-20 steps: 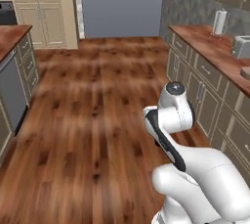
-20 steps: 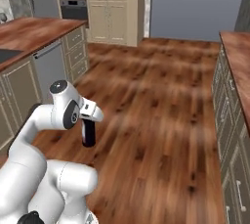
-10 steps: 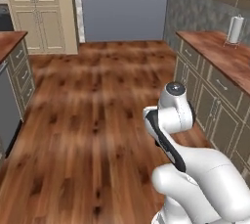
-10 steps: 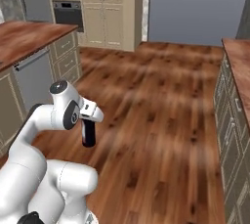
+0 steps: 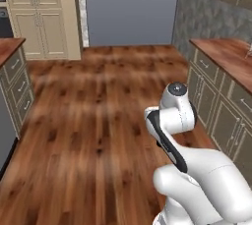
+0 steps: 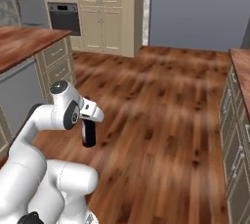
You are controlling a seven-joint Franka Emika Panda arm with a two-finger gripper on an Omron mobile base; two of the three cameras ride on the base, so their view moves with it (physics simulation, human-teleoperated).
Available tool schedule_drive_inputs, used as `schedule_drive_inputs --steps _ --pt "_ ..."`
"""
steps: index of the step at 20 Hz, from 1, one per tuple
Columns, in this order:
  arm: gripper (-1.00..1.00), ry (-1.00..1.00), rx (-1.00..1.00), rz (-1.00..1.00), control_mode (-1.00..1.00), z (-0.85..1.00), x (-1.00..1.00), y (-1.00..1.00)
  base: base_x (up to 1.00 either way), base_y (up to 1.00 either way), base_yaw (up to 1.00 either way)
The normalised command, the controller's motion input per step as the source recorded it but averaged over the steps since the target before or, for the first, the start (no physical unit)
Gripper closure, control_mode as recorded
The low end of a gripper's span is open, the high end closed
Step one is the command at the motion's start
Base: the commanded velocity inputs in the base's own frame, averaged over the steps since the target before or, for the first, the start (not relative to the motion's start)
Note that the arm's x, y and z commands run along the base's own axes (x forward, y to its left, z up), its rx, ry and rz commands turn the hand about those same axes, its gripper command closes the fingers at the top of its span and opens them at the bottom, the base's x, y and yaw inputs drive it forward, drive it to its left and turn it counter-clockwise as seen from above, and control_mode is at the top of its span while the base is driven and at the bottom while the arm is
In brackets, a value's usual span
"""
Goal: There is a wine glass and glass cup on the dining counter. Place the wine bottle next to the wine glass and the juice bottle next to the glass cup.
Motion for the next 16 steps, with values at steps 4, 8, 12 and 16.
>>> schedule_drive_inputs --steps 4,8,12,16 --pt "1.00 0.00 0.00 0.00 1.00 0.00 0.00 0.00 0.94 0.16 0.05" --pt "1.00 0.00 0.00 0.00 1.00 0.00 0.00 0.00 0.94 0.15 0.06" --pt "1.00 0.00 0.00 0.00 1.00 0.00 0.00 0.00 0.94 0.15 0.06" --pt "1.00 0.00 0.00 0.00 1.00 0.00 0.00 0.00 0.94 0.16 0.10"
